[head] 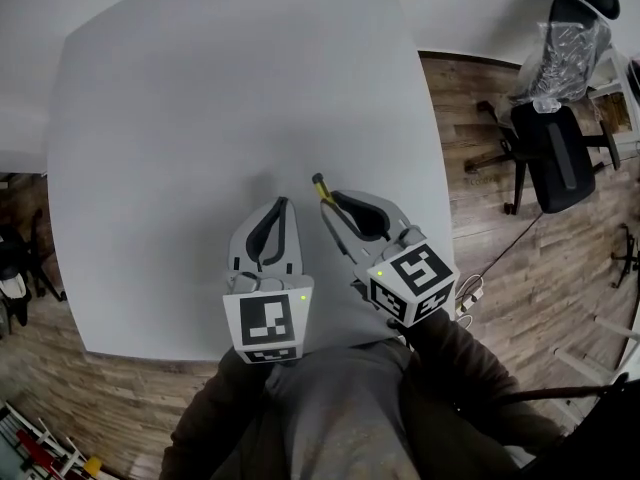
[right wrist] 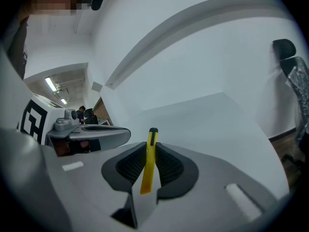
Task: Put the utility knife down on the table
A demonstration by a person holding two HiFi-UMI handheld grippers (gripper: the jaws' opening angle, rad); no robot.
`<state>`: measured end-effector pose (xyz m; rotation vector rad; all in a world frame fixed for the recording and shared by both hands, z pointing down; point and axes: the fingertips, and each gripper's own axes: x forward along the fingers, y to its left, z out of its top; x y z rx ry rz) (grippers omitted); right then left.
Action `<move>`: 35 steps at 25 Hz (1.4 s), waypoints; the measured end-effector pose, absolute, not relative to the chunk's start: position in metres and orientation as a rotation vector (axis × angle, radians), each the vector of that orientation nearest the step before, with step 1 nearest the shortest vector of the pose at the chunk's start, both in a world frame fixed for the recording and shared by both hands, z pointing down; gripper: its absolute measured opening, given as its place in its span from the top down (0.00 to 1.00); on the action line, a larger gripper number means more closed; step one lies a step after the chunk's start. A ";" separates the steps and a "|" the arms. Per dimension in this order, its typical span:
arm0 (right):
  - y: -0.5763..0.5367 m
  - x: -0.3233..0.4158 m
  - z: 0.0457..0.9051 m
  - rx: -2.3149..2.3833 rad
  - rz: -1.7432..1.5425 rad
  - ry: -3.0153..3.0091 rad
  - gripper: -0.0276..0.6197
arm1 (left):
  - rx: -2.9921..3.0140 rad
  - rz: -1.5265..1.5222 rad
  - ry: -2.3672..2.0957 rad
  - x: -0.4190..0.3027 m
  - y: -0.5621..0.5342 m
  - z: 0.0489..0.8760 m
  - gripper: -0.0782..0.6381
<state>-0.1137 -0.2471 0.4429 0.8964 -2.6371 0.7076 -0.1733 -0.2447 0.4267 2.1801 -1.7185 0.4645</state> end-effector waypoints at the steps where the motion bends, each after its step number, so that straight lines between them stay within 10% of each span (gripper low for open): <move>1: -0.246 -0.114 0.446 0.893 0.713 -2.635 0.87 | 2.176 0.466 -1.714 -0.173 -0.244 0.430 0.89; 35: -0.257 -0.106 0.507 0.887 0.831 -2.539 0.87 | 2.131 0.505 -1.600 -0.154 -0.257 0.489 0.89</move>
